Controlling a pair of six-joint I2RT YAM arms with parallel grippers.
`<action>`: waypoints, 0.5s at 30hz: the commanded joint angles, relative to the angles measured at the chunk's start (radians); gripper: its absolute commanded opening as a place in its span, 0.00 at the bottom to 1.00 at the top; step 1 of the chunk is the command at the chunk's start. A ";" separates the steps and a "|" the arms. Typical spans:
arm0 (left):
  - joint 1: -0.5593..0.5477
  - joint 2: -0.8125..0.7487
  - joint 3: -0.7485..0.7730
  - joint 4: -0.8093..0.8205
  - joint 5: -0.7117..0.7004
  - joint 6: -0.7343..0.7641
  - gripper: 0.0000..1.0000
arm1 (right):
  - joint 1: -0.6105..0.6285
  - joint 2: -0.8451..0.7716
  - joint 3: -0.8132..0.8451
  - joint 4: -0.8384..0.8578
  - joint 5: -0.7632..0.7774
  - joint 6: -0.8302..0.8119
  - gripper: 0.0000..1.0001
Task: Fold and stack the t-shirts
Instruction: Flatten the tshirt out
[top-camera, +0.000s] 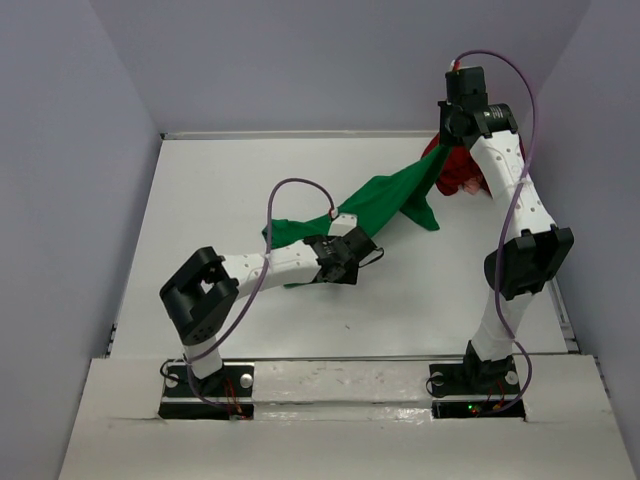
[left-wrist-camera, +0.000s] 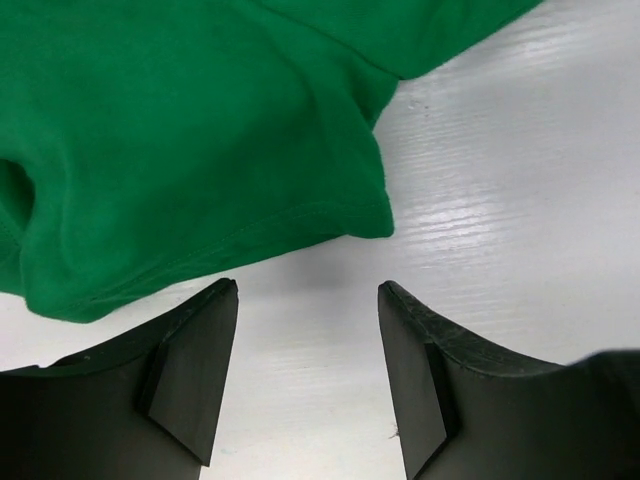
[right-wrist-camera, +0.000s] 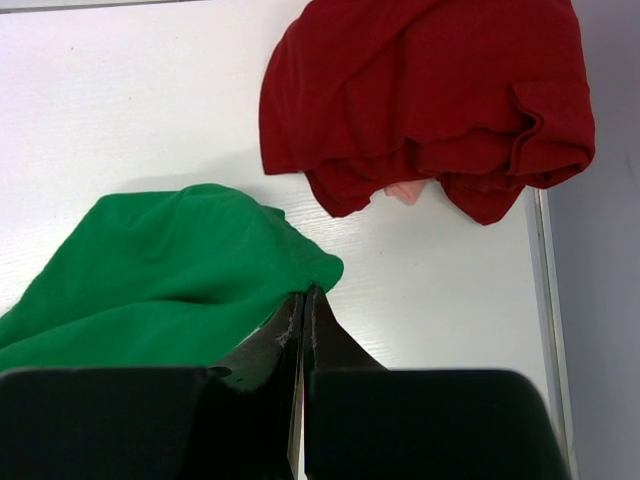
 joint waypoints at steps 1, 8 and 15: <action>0.007 -0.044 -0.008 -0.058 -0.085 -0.075 0.68 | -0.010 -0.022 -0.011 0.045 -0.004 -0.004 0.00; 0.073 -0.140 -0.114 -0.090 -0.131 -0.150 0.68 | -0.010 -0.008 -0.007 0.042 -0.022 -0.001 0.00; 0.124 -0.194 -0.203 -0.078 -0.120 -0.173 0.68 | -0.010 -0.016 -0.005 0.047 -0.019 -0.006 0.00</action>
